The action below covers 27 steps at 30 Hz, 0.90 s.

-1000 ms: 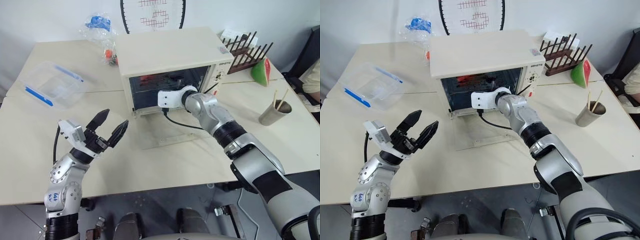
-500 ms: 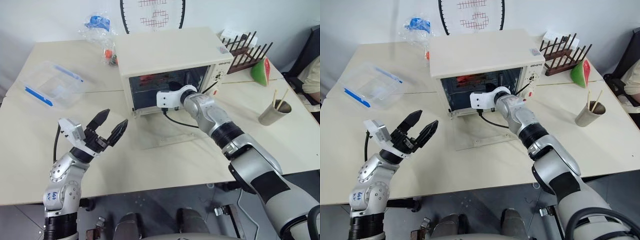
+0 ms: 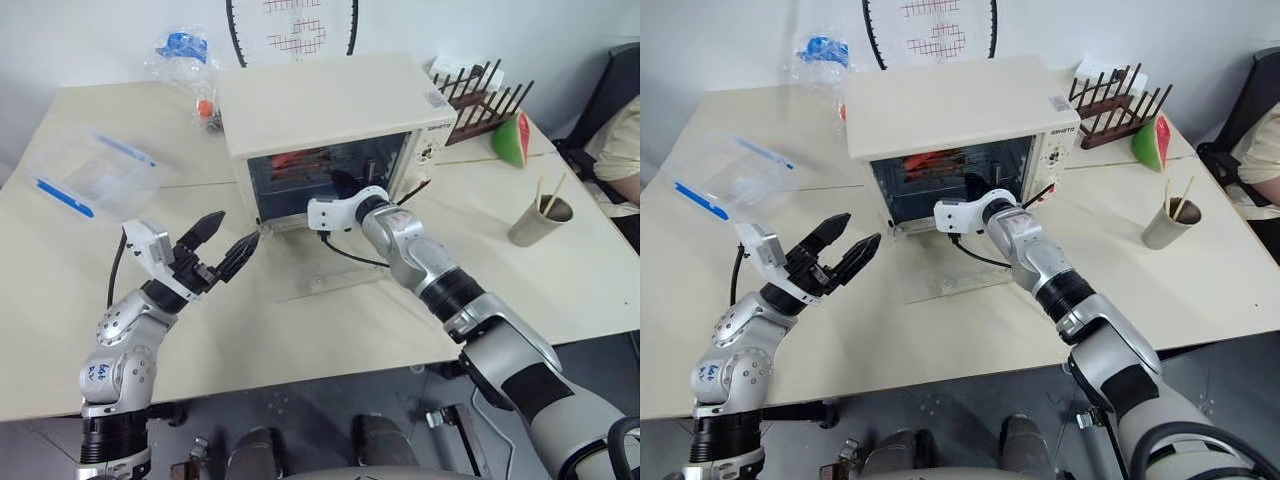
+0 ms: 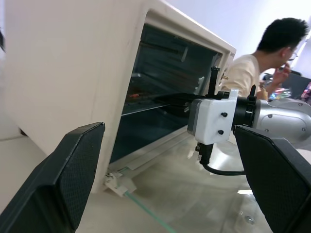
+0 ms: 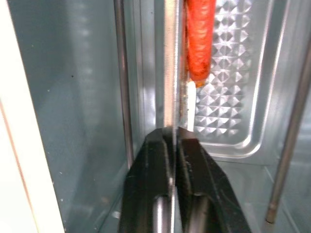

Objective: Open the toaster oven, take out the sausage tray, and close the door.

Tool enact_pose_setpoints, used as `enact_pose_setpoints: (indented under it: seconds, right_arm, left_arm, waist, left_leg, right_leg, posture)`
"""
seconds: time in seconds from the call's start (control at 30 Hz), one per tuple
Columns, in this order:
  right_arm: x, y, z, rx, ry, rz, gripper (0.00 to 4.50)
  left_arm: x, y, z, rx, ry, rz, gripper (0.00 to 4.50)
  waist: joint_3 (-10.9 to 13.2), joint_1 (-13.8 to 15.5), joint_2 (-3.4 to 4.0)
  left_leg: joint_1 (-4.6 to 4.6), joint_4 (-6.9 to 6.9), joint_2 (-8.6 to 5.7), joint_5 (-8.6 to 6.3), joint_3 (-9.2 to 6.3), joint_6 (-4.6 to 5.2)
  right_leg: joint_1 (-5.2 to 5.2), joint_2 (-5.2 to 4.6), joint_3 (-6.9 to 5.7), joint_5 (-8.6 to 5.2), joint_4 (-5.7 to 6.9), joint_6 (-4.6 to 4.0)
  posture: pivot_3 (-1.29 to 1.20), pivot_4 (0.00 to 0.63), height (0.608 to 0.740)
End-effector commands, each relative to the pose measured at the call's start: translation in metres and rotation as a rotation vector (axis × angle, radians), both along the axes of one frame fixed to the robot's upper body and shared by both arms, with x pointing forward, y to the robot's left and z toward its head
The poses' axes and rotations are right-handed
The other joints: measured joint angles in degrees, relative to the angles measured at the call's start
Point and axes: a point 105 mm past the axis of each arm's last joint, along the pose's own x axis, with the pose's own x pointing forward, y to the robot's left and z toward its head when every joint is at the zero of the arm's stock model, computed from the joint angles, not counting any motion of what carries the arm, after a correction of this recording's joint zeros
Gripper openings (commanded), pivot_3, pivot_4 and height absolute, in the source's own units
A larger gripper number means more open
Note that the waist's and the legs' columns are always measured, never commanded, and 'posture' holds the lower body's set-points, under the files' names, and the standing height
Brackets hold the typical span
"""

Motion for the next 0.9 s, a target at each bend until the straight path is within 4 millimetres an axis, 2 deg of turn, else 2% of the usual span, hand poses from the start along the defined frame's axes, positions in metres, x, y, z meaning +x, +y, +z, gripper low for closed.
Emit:
enact_pose_setpoints:
  seconds: [0.03,0.23,0.4,0.53,0.9]
  right_arm:
    - [-0.013,0.008,0.012,-0.003,-0.047,0.046,0.06]
    - [-0.027,0.005,0.012,0.007,-0.012,0.063,0.06]
    - [-0.028,-0.004,0.016,-0.022,-0.027,0.056,0.06]
    - [-0.040,-0.013,0.009,-0.050,-0.023,0.074,0.06]
    - [-0.070,-0.018,-0.001,-0.032,0.014,0.078,0.06]
  left_arm:
    - [0.002,0.003,0.005,0.007,-0.014,-0.022,4.50]
    - [0.009,0.000,0.006,0.003,-0.014,-0.052,4.50]
    - [0.013,-0.002,0.007,-0.002,-0.009,-0.061,4.50]
    - [0.010,-0.002,0.004,-0.002,0.012,-0.079,4.50]
    - [0.010,-0.004,-0.002,0.013,0.068,-0.118,4.50]
  waist:
    - [0.0,-0.1,0.00]
    - [0.0,0.0,0.00]
    - [0.0,-0.1,0.00]
    - [0.0,0.2,-0.01]
    - [0.0,0.4,-0.01]
  left_leg:
    - [0.00,0.00,0.00,0.00,0.00,0.00]
    - [0.00,0.01,0.00,0.00,0.00,0.00]
    - [0.01,0.00,0.00,0.00,0.03,0.00]
    - [0.01,0.01,-0.02,0.00,0.00,0.00]
    - [0.00,0.04,-0.02,0.00,0.02,0.00]
  right_leg:
    - [0.00,0.00,0.00,0.00,0.00,0.00]
    - [0.01,0.00,-0.01,0.00,-0.01,0.00]
    - [-0.01,0.00,-0.02,0.00,-0.02,0.00]
    - [0.01,-0.01,-0.02,0.00,-0.02,0.00]
    - [0.01,0.00,-0.02,0.00,-0.04,0.00]
  posture:
    - [0.00,0.150,0.740]
    - [0.00,0.150,0.740]
    - [0.00,0.150,0.740]
    - [0.00,0.150,0.740]
    - [0.00,0.150,0.740]
